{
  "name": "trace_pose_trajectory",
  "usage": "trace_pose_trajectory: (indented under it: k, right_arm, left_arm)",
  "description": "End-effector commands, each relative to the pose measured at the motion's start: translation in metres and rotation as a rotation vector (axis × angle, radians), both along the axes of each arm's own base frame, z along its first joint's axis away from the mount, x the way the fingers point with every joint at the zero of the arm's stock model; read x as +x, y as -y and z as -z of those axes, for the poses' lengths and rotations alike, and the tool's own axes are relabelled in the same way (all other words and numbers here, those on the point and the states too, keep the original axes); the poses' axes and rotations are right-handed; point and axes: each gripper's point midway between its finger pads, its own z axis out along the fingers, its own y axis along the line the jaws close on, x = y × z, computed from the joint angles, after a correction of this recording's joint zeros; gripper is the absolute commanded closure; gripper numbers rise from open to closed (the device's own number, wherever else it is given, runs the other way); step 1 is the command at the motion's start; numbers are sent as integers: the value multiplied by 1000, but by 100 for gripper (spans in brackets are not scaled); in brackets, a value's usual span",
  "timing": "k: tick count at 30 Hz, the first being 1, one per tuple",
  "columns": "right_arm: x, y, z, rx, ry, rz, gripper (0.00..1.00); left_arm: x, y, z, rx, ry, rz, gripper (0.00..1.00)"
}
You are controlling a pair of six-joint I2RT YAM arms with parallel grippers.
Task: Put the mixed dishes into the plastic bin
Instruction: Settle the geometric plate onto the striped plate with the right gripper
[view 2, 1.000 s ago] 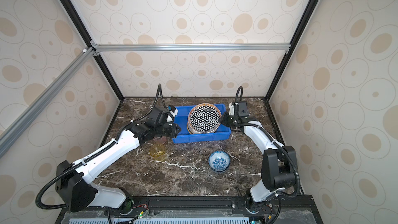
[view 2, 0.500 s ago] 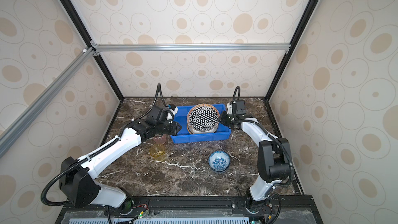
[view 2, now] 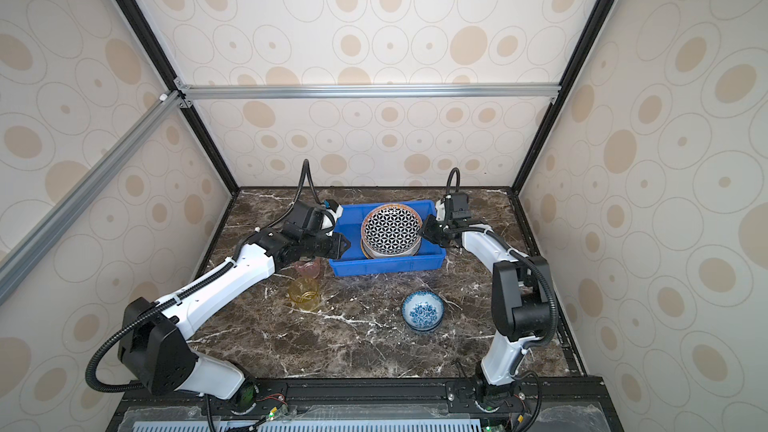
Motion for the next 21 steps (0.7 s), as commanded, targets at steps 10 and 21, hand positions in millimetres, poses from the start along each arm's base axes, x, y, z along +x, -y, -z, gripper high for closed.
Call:
trace_pose_trajectory:
  k: [10, 21]
  right_arm:
    - [27, -11, -23, 65, 86, -26, 100]
    - [28, -12, -11, 65, 62, -28, 100]
  left_arm:
    - [9, 2, -3, 1, 12, 15, 77]
    - [11, 4, -4, -4, 7, 12, 77]
